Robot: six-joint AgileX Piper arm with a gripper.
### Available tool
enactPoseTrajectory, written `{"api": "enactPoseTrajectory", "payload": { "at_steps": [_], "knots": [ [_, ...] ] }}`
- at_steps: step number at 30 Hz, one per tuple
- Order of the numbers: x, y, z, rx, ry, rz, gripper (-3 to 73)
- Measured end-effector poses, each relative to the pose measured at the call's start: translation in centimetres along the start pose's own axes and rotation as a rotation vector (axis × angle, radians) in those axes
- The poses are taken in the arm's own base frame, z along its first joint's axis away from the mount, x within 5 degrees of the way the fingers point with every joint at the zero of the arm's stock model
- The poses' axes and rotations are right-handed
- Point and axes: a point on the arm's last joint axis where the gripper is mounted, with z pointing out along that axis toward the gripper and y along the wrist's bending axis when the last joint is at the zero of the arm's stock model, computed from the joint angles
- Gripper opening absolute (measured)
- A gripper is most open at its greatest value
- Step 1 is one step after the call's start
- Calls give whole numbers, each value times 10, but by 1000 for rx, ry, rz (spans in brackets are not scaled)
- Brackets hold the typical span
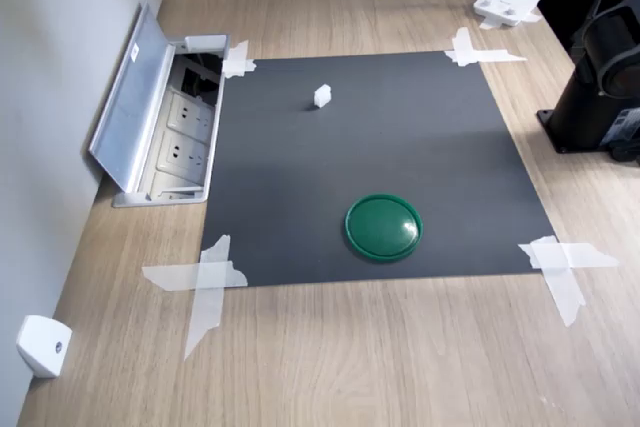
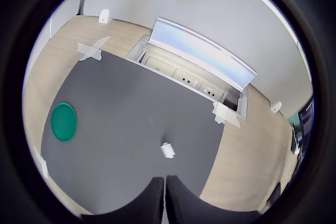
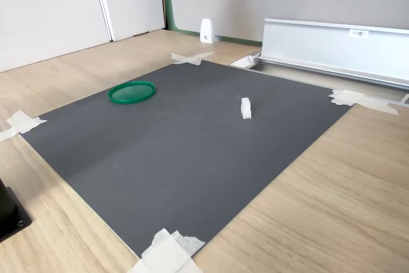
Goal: Grasp a white terminal and put it on the green lid.
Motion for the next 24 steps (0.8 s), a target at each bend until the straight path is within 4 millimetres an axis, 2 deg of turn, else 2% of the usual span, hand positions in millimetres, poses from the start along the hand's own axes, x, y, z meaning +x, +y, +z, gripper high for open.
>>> {"api": "enactPoseTrajectory", "payload": {
  "at_steps": [5, 8, 11, 17, 19, 21, 24],
  "knots": [
    [1, -20, 12, -77, 37, -152, 2],
    [0, -27, 22, -118, 66, -203, 56],
    [-3, -32, 33, -138, 80, -213, 164],
    [-2, -38, 59, -167, 132, -225, 457],
    [-1, -40, 65, -166, 138, -226, 524],
    [-3, -42, 69, -168, 141, -219, 566],
    [-10, -49, 72, -179, 148, -191, 582]
  ]
}}
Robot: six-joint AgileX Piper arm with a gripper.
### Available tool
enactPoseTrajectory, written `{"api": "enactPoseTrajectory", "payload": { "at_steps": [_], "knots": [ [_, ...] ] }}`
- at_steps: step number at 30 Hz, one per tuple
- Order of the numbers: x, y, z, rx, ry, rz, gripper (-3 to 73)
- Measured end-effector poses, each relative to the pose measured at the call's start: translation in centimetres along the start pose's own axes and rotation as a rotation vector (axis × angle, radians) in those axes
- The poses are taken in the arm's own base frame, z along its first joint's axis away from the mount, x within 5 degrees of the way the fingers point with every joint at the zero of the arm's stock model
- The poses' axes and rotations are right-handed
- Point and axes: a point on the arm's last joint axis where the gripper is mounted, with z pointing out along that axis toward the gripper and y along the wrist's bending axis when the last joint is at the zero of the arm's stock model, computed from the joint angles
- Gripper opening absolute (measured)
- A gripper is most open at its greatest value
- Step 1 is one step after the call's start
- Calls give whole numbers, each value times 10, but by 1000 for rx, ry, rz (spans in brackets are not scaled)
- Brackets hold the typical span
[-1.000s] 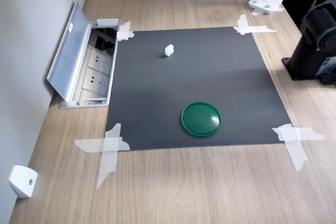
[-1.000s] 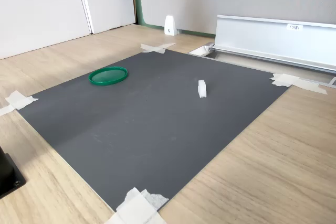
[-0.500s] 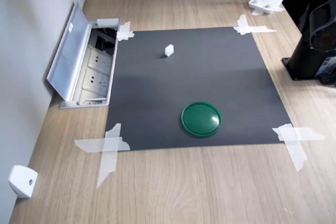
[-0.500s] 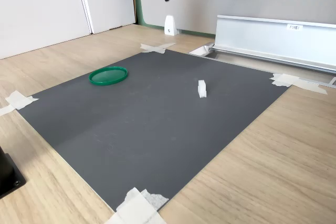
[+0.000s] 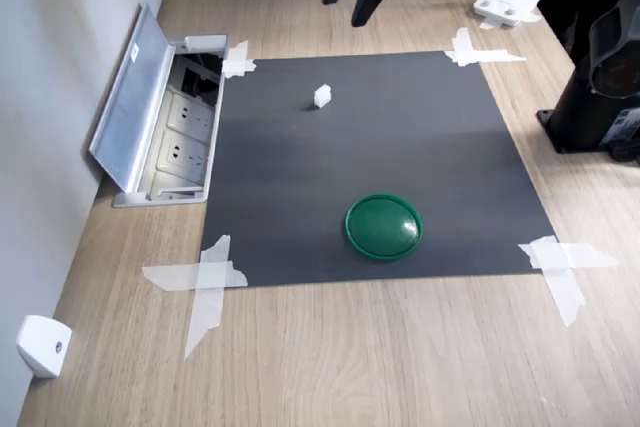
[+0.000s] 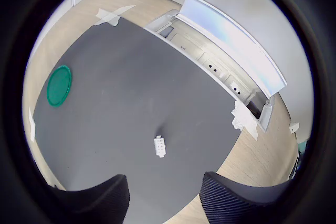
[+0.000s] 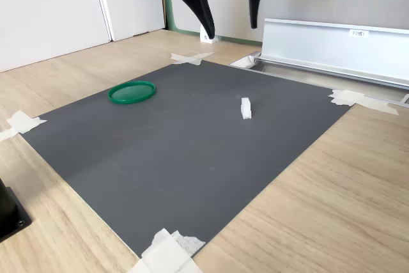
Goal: Grasp a white terminal and put it on the green lid.
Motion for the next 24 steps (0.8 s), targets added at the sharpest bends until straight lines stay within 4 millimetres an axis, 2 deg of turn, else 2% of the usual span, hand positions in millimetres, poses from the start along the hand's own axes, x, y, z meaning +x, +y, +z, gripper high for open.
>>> {"api": "enactPoseTrajectory", "payload": {
  "at_steps": [6, 12, 18, 24],
  "knots": [
    [-19, -16, 2, -47, 19, -2, 579],
    [-36, -6, 27, -116, 75, -56, 576],
    [-26, -7, 54, -81, 122, -81, 576],
    [-14, 3, 82, -111, 157, -130, 576]
  ]
}}
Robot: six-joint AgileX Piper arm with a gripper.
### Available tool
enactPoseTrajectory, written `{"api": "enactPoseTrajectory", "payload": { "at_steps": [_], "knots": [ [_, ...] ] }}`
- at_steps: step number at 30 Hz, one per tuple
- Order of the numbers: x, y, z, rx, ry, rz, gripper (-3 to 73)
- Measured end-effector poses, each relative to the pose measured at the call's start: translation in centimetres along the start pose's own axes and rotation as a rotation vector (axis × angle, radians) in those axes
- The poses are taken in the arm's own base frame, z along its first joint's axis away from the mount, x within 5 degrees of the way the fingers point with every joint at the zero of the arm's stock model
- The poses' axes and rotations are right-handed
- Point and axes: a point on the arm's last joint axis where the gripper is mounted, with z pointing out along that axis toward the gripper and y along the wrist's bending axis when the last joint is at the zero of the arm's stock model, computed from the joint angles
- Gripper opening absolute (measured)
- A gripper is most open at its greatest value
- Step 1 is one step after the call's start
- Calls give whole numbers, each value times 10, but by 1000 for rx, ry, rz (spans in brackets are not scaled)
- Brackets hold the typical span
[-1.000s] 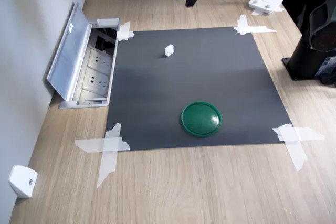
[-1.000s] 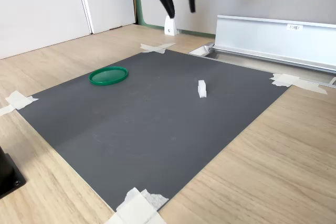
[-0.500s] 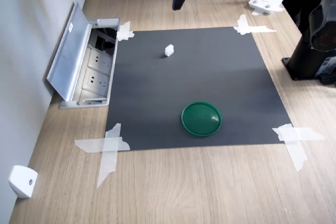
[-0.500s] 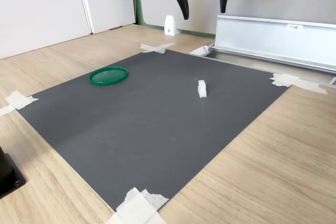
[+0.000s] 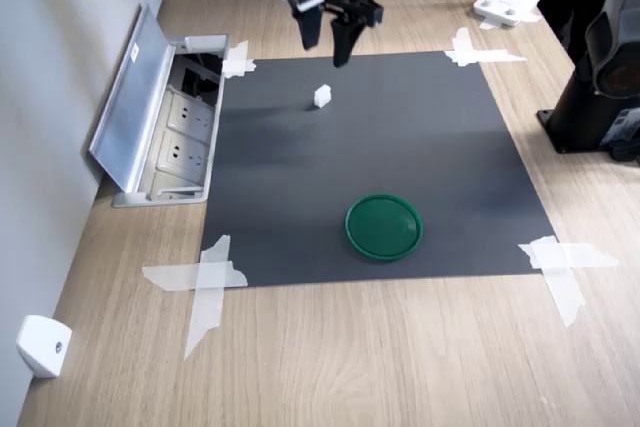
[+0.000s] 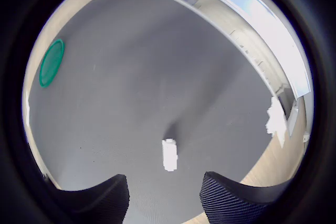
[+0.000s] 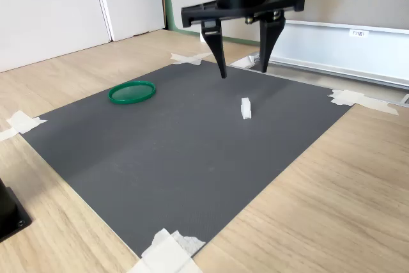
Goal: Grasp a white terminal and put it on the green lid.
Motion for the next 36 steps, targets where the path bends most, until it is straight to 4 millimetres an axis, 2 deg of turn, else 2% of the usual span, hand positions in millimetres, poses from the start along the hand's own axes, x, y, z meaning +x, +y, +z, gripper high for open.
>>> {"api": "enactPoseTrajectory", "payload": {
  "at_steps": [13, 20, 25, 36],
  "knots": [
    [-1, -4, 38, -7, 12, -13, 576],
    [-2, -5, 52, -32, 18, -14, 558],
    [-4, -5, 53, -23, 12, -26, 504],
    [-13, 0, 54, -26, 7, -32, 326]
  ]
}}
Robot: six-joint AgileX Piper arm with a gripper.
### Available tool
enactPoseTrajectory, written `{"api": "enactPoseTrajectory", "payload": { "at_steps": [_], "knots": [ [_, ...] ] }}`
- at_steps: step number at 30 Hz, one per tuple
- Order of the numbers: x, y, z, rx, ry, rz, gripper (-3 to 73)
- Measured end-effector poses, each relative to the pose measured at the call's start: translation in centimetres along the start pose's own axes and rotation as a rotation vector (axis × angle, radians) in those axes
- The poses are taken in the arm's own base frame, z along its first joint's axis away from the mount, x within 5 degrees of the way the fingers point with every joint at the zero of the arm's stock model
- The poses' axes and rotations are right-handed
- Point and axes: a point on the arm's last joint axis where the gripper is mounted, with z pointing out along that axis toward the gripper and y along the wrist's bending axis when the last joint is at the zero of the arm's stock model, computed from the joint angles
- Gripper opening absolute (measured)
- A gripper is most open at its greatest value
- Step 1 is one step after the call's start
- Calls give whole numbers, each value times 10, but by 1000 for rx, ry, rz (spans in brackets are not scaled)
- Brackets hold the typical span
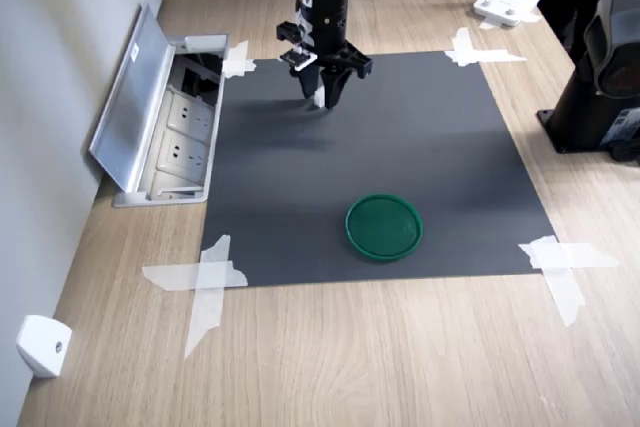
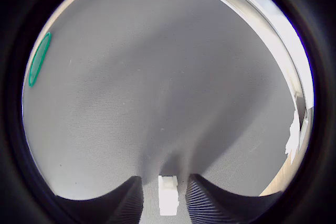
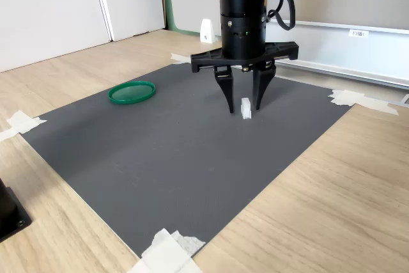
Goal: Grasp a white terminal and put it on the green lid.
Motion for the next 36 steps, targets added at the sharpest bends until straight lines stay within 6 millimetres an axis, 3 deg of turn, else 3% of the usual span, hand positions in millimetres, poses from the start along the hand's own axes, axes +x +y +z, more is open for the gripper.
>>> {"api": "enactPoseTrajectory", "payload": {
  "at_steps": [10, 22, 25, 29, 36],
  "knots": [
    [1, -1, 0, 14, 14, 4, 97],
    [2, 4, -7, -34, 28, 89, 87],
    [-4, 4, -29, -30, -18, 126, 87],
    [-28, 16, -72, -12, -64, 106, 87],
    [-79, 71, -152, 13, -168, 4, 87]
  ]
}}
